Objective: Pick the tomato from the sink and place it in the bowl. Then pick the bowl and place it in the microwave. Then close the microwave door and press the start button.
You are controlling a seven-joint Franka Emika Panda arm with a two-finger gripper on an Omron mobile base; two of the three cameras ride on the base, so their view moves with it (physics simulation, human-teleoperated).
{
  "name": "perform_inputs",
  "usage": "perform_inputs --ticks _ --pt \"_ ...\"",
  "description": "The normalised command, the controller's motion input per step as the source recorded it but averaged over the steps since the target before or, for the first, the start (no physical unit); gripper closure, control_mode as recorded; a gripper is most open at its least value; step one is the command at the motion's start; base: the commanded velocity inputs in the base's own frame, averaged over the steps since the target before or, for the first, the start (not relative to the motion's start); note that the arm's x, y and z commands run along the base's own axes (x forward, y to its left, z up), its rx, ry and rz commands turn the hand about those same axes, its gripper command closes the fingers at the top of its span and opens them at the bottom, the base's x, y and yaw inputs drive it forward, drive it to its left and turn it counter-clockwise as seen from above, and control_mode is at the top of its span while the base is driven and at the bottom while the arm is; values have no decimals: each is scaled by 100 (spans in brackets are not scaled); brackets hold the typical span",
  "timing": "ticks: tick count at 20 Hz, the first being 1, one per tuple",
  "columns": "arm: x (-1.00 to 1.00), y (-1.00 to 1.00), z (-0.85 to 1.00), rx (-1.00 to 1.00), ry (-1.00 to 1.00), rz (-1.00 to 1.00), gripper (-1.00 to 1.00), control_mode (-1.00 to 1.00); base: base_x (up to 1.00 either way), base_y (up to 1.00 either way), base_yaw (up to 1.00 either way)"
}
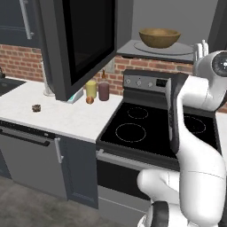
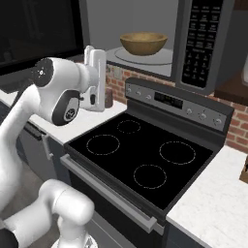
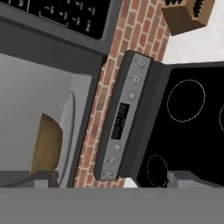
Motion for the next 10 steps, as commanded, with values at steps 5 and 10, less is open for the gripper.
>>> perform_inputs --ticks 5,10 --pt "-92 53 0 -1 -1 3 -100 -100 0 0 0" --pt "-100 25 -7 1 -14 4 -100 -100 0 0 0"
